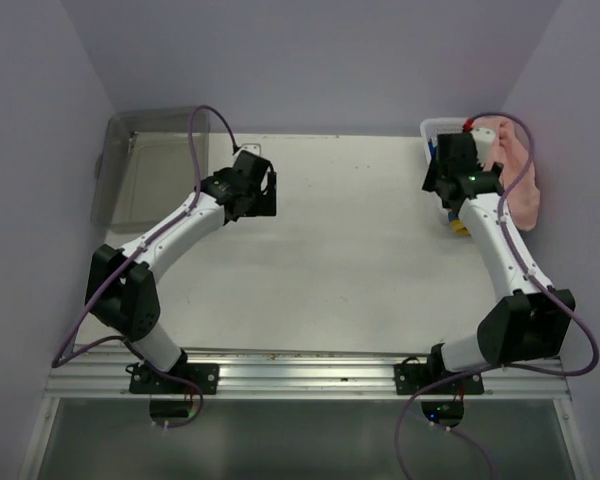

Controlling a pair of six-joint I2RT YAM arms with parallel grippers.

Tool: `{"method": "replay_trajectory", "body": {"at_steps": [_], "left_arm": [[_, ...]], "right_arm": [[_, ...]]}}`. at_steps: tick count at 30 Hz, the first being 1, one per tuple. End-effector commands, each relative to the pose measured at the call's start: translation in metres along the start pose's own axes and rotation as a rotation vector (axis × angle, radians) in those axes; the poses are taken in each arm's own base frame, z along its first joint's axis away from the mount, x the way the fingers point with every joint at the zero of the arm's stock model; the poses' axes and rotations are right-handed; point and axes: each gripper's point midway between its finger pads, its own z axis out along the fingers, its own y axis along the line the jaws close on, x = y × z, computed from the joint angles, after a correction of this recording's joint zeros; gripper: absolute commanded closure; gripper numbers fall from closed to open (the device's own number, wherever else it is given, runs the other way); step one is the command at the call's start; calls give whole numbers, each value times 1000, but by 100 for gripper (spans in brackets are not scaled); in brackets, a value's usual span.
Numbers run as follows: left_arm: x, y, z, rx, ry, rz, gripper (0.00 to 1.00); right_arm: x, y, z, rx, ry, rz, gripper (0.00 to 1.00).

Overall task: Roll the towels
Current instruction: Grab a towel with the right arm

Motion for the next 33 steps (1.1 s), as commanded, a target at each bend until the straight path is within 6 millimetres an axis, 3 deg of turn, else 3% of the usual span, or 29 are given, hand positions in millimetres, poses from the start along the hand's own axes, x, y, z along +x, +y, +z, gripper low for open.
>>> {"method": "replay_trajectory", "body": {"at_steps": [1,4,5,6,8,9,11,14,22,27,31,33], "left_arm": [[-9,-4,-3,22,-44,-25,0],[-11,-11,-7,52,-23,-17,0],[-10,-14,-8,72,-15,-11,0],[-8,-17,-8,92,-9,2,0],[-3,-25,-9,137,7,1,0],[-1,-26,-10,150,12,2,0],[7,-31,-9,184,30,8,1],[15,-32,-7,201,45,23,0],[15,-28,-7,206,26,81,0],[18,-26,-3,193,31,122,0],[19,-23,-2,185,32,133,0],[20,-24,-1,190,35,138,0]], "right_arm": [[-52,-24,2,-38,-79,113,1],[-62,-48,37,43,-34,165,2],[-75,-66,42,81,-41,198,1],[-70,-66,62,103,0,199,2],[-87,-76,73,87,-4,236,1],[-83,-74,90,96,24,217,2],[-98,-81,96,126,6,216,1],[-102,-89,113,175,24,205,1],[-90,-89,149,186,96,175,1],[-73,-78,174,165,151,160,2],[-64,-70,188,140,194,168,11],[-59,-65,197,127,212,170,26]]}}
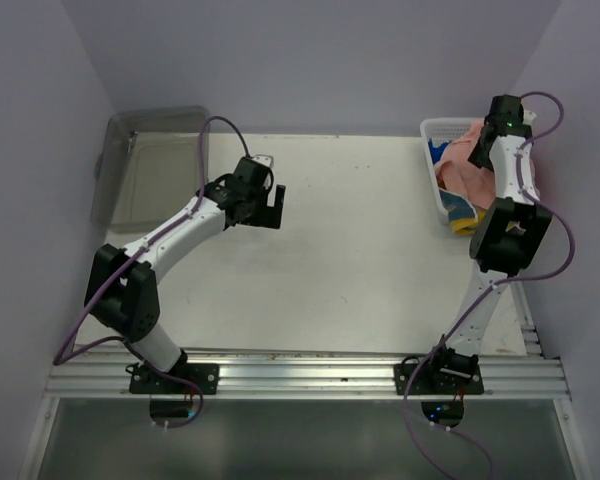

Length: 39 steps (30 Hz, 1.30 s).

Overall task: Roll the towels
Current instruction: Grab a towel with the right arm

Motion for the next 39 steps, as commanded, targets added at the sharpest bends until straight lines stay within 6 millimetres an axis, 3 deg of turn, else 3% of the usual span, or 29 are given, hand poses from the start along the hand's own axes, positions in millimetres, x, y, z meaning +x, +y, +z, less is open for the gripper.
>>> {"method": "replay_trajectory", "body": {"at_steps": [1,2,3,5,6,7,10,14,18,20,23,24,28,31,32,33,34,35,36,39], "left_arm": [[-10,-2,-6,19,-54,31,0],[-10,-1,-6,16,-53,30,0],[-9,-1,-5,17,-51,31,0],[-9,-2,-7,20,-52,32,0],[-9,-1,-7,18,-52,29,0],[-10,-2,-7,19,-55,27,0],[-13,-3,-11,26,-64,22,0],[-15,-4,-14,33,-73,20,0],[-13,-4,-14,36,-71,20,0],[-12,-3,-15,33,-65,20,0],[-13,-2,-17,27,-67,21,1],[-13,0,-18,18,-68,21,0],[-12,1,-17,15,-72,22,0],[-10,0,-16,19,-65,17,0],[-10,0,-17,21,-64,17,1],[-9,1,-17,20,-64,17,0],[-10,0,-19,21,-69,18,0],[-10,1,-19,19,-71,16,0],[-11,2,-20,14,-75,15,0],[-14,2,-25,18,-90,18,0]], "right_arm": [[-8,6,-1,-45,11,10,32],[-7,8,1,-53,21,8,38],[-4,10,5,-51,34,4,54],[-11,9,-3,-53,34,21,74],[-18,6,-12,-55,16,37,97],[-21,5,-16,-59,3,51,100],[-40,4,-44,-121,-67,88,100],[-51,-7,-60,-107,-120,83,100],[-40,-12,-42,-40,-90,44,27],[-31,-9,-22,-13,-60,26,21],[-32,-3,-9,-4,-45,16,20],[-25,0,4,3,-23,8,20],[-28,8,15,-7,-25,16,23],[-22,13,23,-18,-5,12,32],[-20,14,24,-22,2,12,38],[-17,15,24,-28,9,13,63],[-19,14,19,-33,9,18,76],[-22,14,14,-41,4,35,96],[-26,14,7,-52,-7,49,100],[-55,11,-34,-120,-89,111,100]]}}
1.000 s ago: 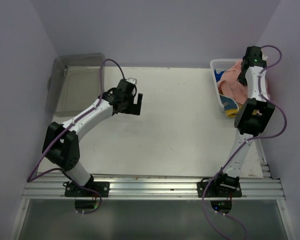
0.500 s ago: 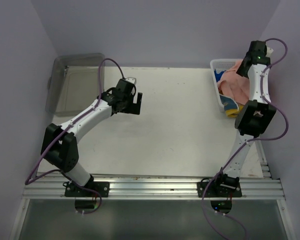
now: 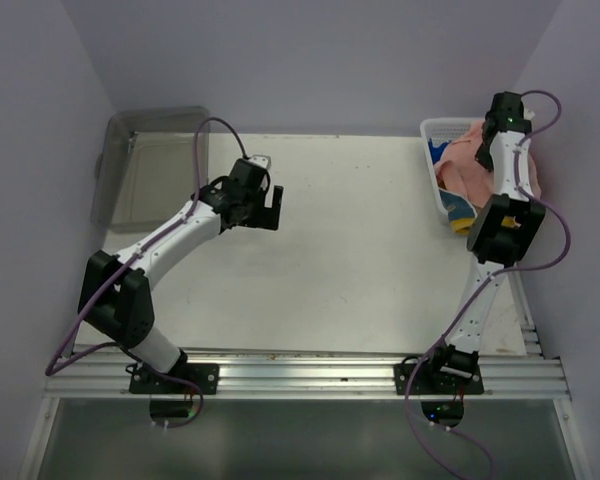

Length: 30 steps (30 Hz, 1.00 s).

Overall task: Roll the towels
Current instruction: Grab a towel with the right arm, then move the towel to the center of the board

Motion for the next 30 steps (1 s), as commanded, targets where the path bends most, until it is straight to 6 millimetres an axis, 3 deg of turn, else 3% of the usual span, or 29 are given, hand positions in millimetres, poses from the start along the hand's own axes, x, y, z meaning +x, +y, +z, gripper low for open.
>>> {"method": "replay_trajectory", "body": {"at_steps": [1,2,5,6,7,8,9,10,12,13,15,16,18,19,20,21,24,25,27,30], "left_arm": [[-18,0,-17,12,-79,12,0],[-18,0,-18,13,-80,11,0],[-21,0,-21,10,-90,14,0],[-23,0,-22,10,-95,15,0],[-25,2,-24,11,-106,15,0],[-27,2,-26,13,-115,21,0],[-32,1,-29,14,-129,18,0],[-35,3,-31,13,-133,14,0],[-47,6,-40,18,-151,-18,0],[-51,15,-42,3,-154,-52,0],[-57,22,-51,8,-160,-136,0],[-61,35,-53,1,-166,-188,0],[-62,44,-60,37,-176,-267,0],[-64,59,-62,17,-186,-308,0],[-67,67,-66,7,-198,-333,0],[-71,78,-73,-17,-221,-356,1],[-82,92,-91,-54,-270,-392,0],[-85,98,-95,-68,-283,-407,0],[-92,103,-104,-87,-306,-421,0],[-98,110,-113,-111,-323,-437,0]], "right_arm": [[-60,-6,-82,-121,-174,115,100],[-74,-7,-112,-176,-222,145,100],[-89,-5,-162,-252,-293,171,100],[-98,-9,-196,-284,-354,172,100],[-99,6,-221,-324,-394,142,100],[-101,8,-241,-325,-433,122,100],[-106,5,-277,-358,-490,122,100],[-102,22,-309,-414,-529,99,100],[-100,25,-369,-500,-618,88,100],[-93,38,-397,-574,-649,72,100],[-83,50,-433,-699,-675,50,100],[-74,54,-461,-774,-701,40,100],[-60,64,-486,-859,-704,19,100],[-43,77,-502,-931,-683,-13,100],[-32,86,-508,-965,-668,-36,100],[-8,103,-513,-1009,-624,-90,100],[35,132,-513,-1067,-538,-158,100],[69,155,-506,-1092,-466,-205,100],[110,181,-497,-1119,-382,-267,100],[211,225,-461,-1113,-185,-407,100]]}}
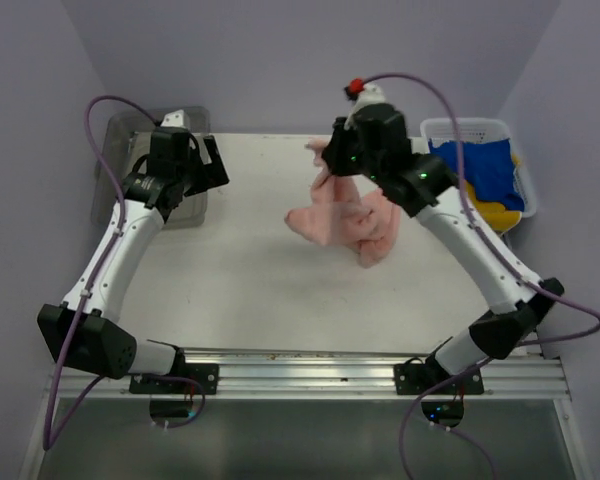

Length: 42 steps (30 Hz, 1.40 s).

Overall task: Roll the towels
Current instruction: Move the towel to the center of the board

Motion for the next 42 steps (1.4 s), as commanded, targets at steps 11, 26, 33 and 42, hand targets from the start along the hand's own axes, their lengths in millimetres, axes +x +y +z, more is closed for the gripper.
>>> {"method": "replay_trajectory", "body": {"at_steps": [11,26,33,42], "left_arm": [[50,2,2,-34,151,87,1],[262,-3,-30,-7,602,124,6],[297,0,-29,49,694,116,17],[296,9,-23,7,680,146,95]], "right_arm": [[125,-64,34,185,302,48,26],[255,-143,-13,310,542,264,27],[263,-162,-9,351,557,292,27],[275,-202,-16,461,543,365,24]]}}
